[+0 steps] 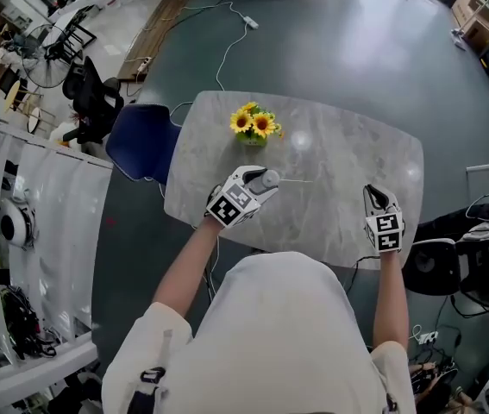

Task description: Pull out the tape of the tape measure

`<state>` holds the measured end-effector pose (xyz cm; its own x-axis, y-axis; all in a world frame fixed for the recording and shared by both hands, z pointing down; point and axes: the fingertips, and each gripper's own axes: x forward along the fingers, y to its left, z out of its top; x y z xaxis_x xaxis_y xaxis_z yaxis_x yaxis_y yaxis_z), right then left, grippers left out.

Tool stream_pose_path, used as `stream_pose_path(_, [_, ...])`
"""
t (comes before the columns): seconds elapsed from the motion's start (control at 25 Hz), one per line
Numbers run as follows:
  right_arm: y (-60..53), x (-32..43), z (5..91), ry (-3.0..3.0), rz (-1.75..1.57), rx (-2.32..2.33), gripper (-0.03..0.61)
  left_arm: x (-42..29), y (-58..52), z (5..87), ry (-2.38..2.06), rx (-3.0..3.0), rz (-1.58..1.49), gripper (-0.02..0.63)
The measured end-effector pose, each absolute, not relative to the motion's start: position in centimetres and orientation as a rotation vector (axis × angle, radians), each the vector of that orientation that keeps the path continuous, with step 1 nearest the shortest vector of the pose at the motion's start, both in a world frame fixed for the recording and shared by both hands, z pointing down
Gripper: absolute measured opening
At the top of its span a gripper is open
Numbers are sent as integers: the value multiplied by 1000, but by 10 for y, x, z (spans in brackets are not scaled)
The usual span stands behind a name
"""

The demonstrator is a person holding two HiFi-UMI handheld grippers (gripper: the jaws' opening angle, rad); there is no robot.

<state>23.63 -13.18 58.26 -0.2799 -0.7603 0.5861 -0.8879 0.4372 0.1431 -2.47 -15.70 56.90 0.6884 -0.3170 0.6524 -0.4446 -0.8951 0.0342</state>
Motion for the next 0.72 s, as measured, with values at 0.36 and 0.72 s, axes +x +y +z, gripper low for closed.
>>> stream_pose_path(0.36, [-119,235,606,-2099,358,1375,41,-25,-151,588,-626,2660,1014,216])
stream_pose_path(0.72, [-108,228,654,-2052,464,1315,41,-31,-146,641,-627,2585,1138,216])
